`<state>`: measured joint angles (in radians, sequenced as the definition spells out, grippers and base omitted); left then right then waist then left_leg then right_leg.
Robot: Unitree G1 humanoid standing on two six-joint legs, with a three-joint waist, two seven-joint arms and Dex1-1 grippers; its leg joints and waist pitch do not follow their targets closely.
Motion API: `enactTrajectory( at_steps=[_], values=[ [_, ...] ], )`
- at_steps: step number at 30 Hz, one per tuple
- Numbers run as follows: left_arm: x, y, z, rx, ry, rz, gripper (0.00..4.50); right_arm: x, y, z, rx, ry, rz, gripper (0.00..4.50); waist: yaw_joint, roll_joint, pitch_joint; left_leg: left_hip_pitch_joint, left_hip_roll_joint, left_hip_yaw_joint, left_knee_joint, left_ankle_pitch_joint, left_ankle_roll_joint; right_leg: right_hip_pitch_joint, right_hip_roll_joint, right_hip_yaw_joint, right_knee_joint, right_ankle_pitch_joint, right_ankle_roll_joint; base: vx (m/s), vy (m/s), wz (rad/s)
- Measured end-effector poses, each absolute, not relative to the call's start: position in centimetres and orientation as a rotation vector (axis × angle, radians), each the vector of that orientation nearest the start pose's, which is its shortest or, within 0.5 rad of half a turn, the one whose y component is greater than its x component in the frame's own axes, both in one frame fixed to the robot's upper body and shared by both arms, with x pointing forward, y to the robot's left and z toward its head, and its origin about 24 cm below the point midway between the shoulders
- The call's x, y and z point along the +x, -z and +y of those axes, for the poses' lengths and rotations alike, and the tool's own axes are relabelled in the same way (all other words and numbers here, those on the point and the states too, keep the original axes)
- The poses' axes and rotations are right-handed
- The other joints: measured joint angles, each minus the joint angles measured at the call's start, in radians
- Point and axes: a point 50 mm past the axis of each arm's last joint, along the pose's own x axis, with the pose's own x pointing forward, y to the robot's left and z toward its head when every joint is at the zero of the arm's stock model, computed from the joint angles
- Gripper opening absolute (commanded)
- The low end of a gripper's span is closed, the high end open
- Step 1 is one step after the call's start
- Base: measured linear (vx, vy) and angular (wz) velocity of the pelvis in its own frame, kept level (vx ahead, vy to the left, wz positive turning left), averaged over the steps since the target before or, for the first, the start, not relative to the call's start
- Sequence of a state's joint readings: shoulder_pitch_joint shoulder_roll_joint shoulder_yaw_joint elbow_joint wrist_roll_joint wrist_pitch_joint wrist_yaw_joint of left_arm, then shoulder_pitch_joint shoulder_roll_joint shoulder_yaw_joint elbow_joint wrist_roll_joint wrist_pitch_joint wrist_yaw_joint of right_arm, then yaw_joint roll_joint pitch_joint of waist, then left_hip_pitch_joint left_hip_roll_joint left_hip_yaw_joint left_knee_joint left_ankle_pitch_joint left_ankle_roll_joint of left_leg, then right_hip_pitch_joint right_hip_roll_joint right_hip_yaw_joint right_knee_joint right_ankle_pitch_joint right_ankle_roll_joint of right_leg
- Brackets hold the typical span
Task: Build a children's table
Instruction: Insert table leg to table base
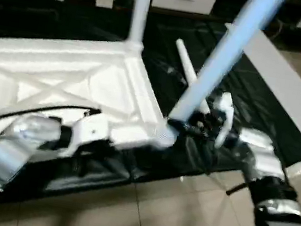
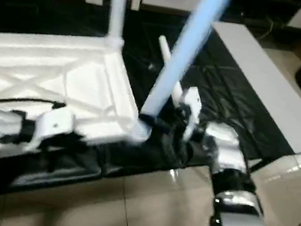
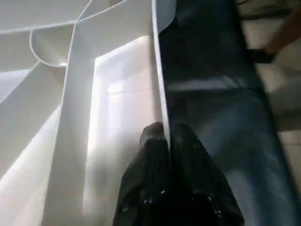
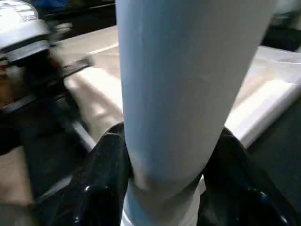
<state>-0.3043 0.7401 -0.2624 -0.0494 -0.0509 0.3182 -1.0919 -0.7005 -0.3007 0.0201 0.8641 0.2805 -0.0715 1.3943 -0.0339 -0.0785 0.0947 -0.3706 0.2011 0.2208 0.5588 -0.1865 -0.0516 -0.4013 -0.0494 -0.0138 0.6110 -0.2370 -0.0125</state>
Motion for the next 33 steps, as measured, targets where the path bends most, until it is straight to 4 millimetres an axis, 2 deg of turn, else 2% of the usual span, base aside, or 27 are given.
enactTrajectory(
  at_steps=[5, 8, 21, 28, 33],
  values=[
    [26.4, -9.07, 19.58, 0.589, 1.231, 0.484, 0.0, 32.6, -7.97, -15.23, -0.008, -1.481, 0.099, 1.84, 0.014, 0.002, 0.001, 0.002, 0.001, 0.003, -0.001, 0.0, 0.0, 0.0, 0.0, 0.001, 0.0, 0.0, 0.0, 0.0, 0.0, 0.0],
    [26.38, -9.03, 19.56, 0.584, 1.238, 0.491, 0.0, 32.47, -8.05, -15.04, -0.059, -1.508, 0.08, 1.84, 0.015, 0.001, 0.001, 0.003, 0.001, 0.004, -0.001, 0.0, 0.0, 0.001, 0.0, 0.001, 0.001, 0.0, -0.001, 0.0, 0.0, 0.0],
    [26.49, -8.61, 19.08, 0.571, 1.24, 0.501, 0.0, 32.55, -8.26, -14.85, -0.159, -1.53, 0.08, 1.84, 0.02, 0.001, -0.002, 0.006, 0.001, 0.004, 0.002, 0.0, 0.0, 0.006, 0.0, 0.001, 0.002, -0.001, -0.001, 0.0, 0.0, 0.0],
    [26.5, -8.45, 19.0, 0.579, 1.234, 0.508, 0.0, 32.47, -8.2, -14.63, -0.201, -1.543, 0.075, 1.84, 0.02, -0.005, -0.011, 0.007, 0.002, 0.004, 0.003, 0.0, 0.0, 0.007, 0.0, 0.001, 0.004, -0.001, -0.001, 0.0, 0.0, 0.0],
    [26.54, -8.24, 19.06, 0.577, 1.226, 0.521, 0.0, 32.44, -7.86, -14.37, -0.195, -1.522, 0.079, 1.84, 0.018, -0.006, -0.012, 0.018, 0.002, 0.004, 0.002, -0.004, -0.006, 0.015, 0.0, 0.001, 0.003, -0.001, -0.001, 0.0, 0.0, 0.0]
  ],
)
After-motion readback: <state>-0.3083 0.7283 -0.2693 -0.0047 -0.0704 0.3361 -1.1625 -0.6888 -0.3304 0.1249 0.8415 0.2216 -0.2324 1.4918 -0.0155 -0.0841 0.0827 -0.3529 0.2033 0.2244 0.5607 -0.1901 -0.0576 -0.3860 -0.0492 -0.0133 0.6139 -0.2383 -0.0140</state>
